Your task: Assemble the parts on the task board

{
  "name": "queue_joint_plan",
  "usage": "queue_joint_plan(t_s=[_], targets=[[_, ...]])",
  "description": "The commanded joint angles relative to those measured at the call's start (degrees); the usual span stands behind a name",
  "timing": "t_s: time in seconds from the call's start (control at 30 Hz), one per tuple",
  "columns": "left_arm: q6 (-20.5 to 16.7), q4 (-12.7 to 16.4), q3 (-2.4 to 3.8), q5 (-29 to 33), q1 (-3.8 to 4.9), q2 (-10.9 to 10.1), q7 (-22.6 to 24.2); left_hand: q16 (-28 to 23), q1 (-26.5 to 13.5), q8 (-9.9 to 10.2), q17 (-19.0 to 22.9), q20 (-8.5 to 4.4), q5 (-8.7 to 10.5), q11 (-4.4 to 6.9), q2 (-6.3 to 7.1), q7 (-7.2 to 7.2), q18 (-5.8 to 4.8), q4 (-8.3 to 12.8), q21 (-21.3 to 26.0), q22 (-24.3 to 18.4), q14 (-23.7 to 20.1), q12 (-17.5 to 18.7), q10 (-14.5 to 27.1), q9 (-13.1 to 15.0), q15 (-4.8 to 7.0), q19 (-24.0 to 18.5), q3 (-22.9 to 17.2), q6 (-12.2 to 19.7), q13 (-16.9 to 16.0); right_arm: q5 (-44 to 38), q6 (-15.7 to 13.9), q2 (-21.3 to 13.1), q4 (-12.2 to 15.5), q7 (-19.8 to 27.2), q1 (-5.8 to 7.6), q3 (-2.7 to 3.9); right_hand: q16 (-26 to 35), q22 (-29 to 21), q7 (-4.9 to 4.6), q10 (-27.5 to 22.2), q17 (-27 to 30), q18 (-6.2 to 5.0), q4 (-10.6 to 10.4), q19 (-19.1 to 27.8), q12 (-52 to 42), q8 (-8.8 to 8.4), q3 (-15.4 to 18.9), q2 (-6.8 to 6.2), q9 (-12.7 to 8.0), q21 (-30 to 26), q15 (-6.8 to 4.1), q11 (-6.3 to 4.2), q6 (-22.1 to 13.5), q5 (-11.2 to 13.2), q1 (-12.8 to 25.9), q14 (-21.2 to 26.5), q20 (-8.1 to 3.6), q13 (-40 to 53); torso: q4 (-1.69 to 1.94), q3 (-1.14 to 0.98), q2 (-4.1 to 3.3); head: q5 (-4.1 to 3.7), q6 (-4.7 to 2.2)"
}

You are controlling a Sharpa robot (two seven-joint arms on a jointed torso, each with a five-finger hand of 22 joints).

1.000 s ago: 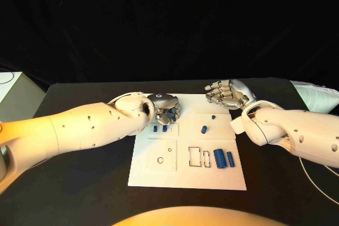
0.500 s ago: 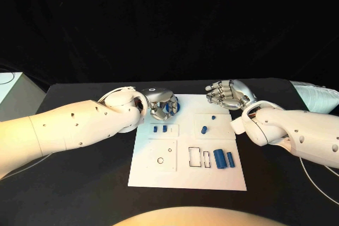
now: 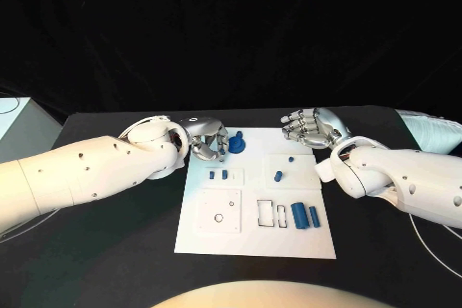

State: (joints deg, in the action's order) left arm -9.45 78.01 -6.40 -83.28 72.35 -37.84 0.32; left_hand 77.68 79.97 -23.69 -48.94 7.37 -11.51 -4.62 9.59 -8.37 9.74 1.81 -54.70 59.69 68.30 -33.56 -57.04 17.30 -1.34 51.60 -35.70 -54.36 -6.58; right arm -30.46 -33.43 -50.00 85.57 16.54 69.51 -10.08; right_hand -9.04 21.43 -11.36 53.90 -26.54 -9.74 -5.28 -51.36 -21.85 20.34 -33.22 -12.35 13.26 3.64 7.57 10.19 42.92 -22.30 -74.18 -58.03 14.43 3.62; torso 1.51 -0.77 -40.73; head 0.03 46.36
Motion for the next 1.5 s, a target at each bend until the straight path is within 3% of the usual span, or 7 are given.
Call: queue_joint_plan(t_s=[0.03, 0.3, 0.77, 1.5], targets=[[1.2, -0.2, -0.03, -0.5, 0.00, -0.3, -0.7, 0.3, -0.5, 0.3, 0.1, -0.30, -0.25, -0.09, 0.26, 0.00, 0.80, -0.1, -0.1, 0.0, 0.3, 0.1, -0.3, 0.1, 0.21, 0.1, 0.3, -0.6, 0.0, 0.1, 0.0, 0.0, 0.0, 0.6, -0.01, 0.03, 0.3, -0.1, -2.44, 0.3, 0.1, -0.73, 0.0, 0.5, 0.4, -0.27, -0.3, 0.11, -0.1, -0.1, 0.17, -0.10, 0.4, 0.3, 0.7, -0.3, -0.07, 0.0, -0.02, -0.01, 0.00, 0.05, 0.10], [2.6, -0.5, -0.25, -0.8, -0.03, -0.8, -1.1, 0.3, -0.9, 0.5, 0.4, -0.30, -0.13, -0.08, 0.51, 0.05, 0.80, -0.2, 0.1, -0.2, 0.1, 0.6, -0.6, 0.1, 0.21, 0.1, 0.6, -0.7, 0.0, 0.1, 0.0, 0.0, 0.0, 0.6, -0.02, 0.03, 0.3, -0.1, -2.44, 0.3, 0.1, -0.73, 0.0, 0.5, 0.4, -0.27, -0.3, 0.11, -0.1, -0.1, 0.17, -0.10, 0.4, 0.3, 0.7, -0.3, -0.07, 0.0, -0.07, -0.06, -0.02, 0.09, 0.69], [2.3, -1.3, -0.41, -0.5, -1.15, -0.2, -0.6, 0.4, -1.0, 0.6, 0.0, -0.31, 0.00, -0.02, 0.54, 0.10, 0.70, -0.3, -0.1, 0.0, 0.4, 0.9, -0.9, 0.2, 0.23, 0.5, 0.7, -1.0, 0.0, 0.1, -0.1, 0.0, -0.1, 0.6, -0.03, 0.03, 0.5, -0.3, -2.45, 0.3, 0.2, -0.74, 0.1, 0.5, 0.5, -0.38, -0.3, 0.08, -0.1, -0.1, 0.20, -0.09, 0.4, 0.3, 0.7, -0.3, -0.03, 0.0, -0.10, -0.09, -0.01, 0.17, 0.72], [1.1, -1.3, -0.42, -0.2, -1.57, 0.7, -0.7, 0.6, -0.9, 0.7, -0.2, -0.34, 0.04, 0.01, 0.52, 0.08, 0.60, -0.3, -0.4, 0.3, 0.6, 1.1, -1.1, 0.3, 0.27, 1.0, 0.8, -1.1, 0.0, 0.1, -0.1, 0.0, 0.0, 0.7, -0.04, 0.03, 0.5, -0.4, -2.45, 0.3, 0.2, -0.74, 0.1, 0.5, 0.6, -0.42, -0.3, 0.07, -0.1, -0.1, 0.22, -0.08, 0.4, 0.3, 0.7, -0.3, -0.01, 0.0, -0.11, -0.07, 0.00, 0.21, 0.60]])
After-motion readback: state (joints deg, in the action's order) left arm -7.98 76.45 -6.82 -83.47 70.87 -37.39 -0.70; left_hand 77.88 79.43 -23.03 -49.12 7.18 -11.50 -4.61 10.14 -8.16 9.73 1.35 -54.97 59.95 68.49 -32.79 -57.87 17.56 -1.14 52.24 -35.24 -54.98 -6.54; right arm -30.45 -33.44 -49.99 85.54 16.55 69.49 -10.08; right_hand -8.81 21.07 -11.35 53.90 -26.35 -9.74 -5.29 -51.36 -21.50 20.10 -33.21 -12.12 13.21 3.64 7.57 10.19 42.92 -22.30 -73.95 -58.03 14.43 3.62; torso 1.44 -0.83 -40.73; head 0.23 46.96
